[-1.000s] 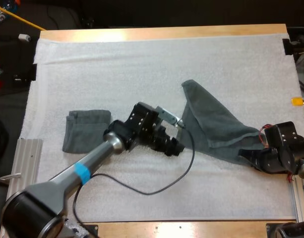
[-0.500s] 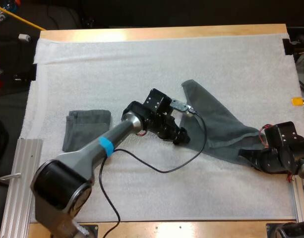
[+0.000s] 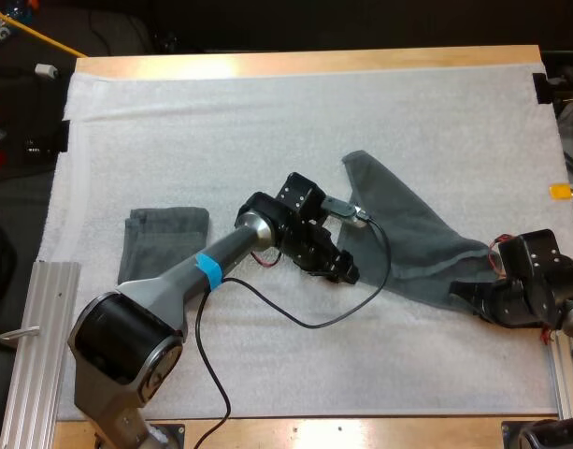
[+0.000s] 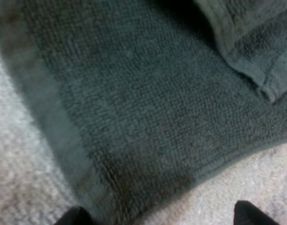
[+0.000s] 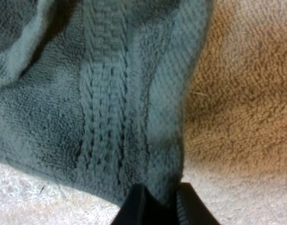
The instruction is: Pick towel from pile, fold and stack
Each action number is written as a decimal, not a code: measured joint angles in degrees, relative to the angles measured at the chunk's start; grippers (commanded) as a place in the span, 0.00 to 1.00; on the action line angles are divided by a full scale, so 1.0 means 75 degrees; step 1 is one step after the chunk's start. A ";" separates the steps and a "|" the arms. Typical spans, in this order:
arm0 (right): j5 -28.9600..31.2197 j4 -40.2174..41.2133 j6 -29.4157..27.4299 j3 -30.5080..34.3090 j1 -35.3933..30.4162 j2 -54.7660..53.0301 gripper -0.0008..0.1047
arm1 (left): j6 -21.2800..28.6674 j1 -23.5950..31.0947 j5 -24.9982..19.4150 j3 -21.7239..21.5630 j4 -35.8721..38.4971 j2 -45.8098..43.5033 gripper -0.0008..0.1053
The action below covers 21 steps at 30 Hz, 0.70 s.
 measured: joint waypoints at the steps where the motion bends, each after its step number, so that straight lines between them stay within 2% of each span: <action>1: 0.0000 0.0000 0.0000 0.0000 0.0000 0.0000 0.01 | -0.0020 -0.0037 -0.0002 0.0000 0.0011 0.0031 0.58; 7: 0.0000 0.0000 0.0000 0.0000 0.0000 0.0000 0.01 | -0.0046 -0.0243 -0.0380 -0.0048 0.0017 0.0055 0.57; 16: 0.0000 0.0000 0.0000 0.0000 0.0000 0.0000 0.01 | -0.0046 -0.0242 -0.0526 -0.0048 0.0017 0.0062 0.34; 21: 0.0000 0.0025 0.0000 0.0000 0.0000 0.0000 0.01 | -0.0046 -0.0242 -0.0526 -0.0048 0.0017 0.0080 0.14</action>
